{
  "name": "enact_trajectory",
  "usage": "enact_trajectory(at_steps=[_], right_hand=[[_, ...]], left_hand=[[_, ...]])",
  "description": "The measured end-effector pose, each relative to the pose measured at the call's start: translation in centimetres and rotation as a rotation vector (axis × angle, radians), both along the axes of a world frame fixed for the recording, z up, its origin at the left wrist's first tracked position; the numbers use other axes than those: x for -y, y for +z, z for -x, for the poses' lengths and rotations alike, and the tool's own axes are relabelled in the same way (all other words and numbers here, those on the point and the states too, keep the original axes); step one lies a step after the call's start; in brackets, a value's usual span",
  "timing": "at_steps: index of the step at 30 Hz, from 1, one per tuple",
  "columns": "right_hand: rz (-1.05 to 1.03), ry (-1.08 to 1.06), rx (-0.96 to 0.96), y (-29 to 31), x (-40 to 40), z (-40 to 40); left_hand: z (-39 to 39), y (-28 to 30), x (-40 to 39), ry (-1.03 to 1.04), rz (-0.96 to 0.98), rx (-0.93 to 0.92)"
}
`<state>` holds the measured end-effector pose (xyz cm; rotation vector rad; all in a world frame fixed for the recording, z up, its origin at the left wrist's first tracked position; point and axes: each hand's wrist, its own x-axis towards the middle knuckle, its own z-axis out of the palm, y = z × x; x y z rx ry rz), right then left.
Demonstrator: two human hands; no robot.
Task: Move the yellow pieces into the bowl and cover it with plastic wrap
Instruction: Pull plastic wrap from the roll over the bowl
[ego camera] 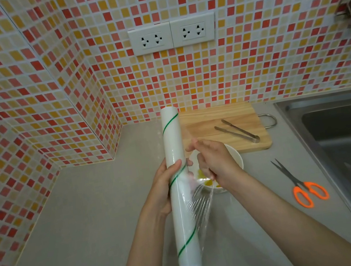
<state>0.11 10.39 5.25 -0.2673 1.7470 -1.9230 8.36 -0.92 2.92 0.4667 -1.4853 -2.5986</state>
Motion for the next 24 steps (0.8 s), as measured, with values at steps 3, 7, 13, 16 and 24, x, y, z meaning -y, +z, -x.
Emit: enact_trajectory(at_steps=[3,7,13,16,24], right_hand=[[-0.012,-0.051,-0.013,-0.4,0.3,0.0],[-0.002,-0.141,0.041,-0.9,0.7,-0.1],[-0.088,-0.329,-0.139,-1.7,0.2,-0.2],[-0.111,-0.407,-0.26,-1.5,-0.2,0.2],[-0.222,-0.468,-0.424,-1.8,-3.3,2.8]], left_hand=[[-0.1,0.1,-0.1,-0.028,-0.015,-0.022],[-0.1,0.2,-0.5,-0.005,-0.113,-0.024],[0.0,-0.3,0.2,0.077,-0.056,0.022],[0.3,-0.5,0.5,0.144,0.088,0.067],[2.1,0.0,0.7,0.016,0.139,0.081]])
